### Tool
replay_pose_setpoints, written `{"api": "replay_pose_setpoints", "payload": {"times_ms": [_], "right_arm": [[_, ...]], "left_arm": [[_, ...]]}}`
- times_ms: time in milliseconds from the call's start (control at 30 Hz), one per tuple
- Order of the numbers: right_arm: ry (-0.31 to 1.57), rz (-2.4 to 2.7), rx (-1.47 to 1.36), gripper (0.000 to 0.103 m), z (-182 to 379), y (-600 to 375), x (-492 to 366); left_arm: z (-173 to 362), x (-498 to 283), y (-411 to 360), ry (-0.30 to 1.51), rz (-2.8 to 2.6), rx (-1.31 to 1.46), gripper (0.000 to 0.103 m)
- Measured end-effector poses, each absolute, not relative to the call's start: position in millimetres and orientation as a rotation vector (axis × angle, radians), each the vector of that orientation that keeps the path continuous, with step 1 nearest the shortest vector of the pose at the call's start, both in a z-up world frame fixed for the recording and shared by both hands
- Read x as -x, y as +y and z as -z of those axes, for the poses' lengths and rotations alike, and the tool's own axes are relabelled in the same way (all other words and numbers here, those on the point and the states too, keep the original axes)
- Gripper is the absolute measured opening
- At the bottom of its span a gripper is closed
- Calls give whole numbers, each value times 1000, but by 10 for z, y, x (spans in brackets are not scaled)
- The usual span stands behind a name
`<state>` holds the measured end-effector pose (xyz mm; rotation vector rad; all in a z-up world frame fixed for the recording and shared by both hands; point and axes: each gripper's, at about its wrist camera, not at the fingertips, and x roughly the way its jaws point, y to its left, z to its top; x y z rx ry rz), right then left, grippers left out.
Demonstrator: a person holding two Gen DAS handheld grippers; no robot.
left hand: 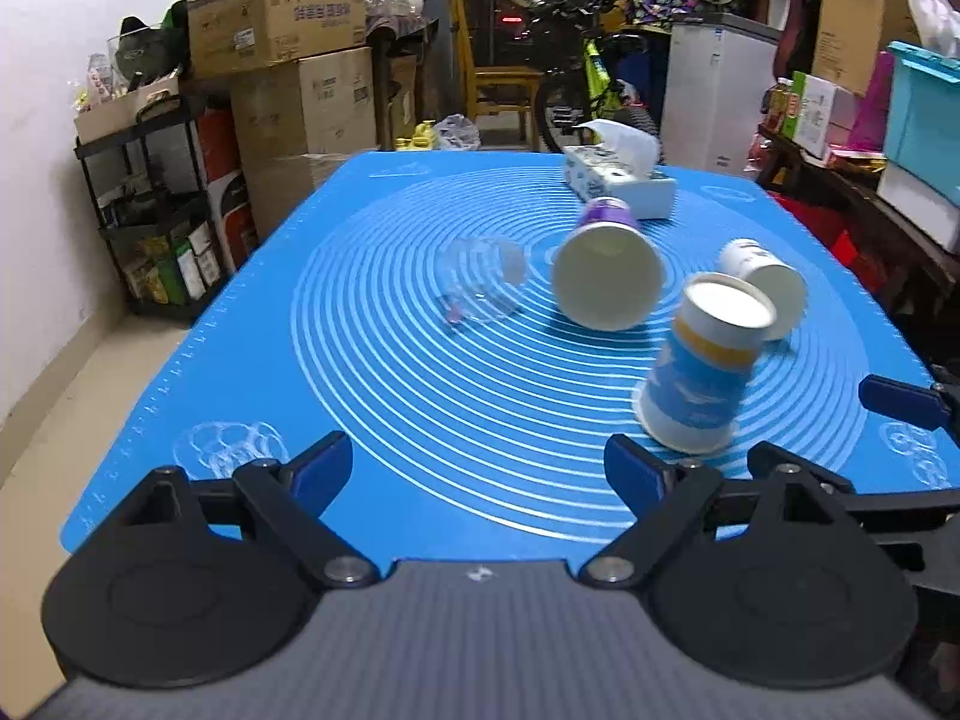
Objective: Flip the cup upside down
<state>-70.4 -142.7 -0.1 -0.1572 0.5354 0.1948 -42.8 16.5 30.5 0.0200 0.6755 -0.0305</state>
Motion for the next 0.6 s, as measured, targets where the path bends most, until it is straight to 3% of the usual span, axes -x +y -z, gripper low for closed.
{"api": "replay_pose_setpoints", "payload": {"times_ms": [600], "right_arm": [[528, -134, 117, 86, -158, -1756, 1360]], "left_arm": [[-293, 921, -99, 642, 67, -45, 90]]}}
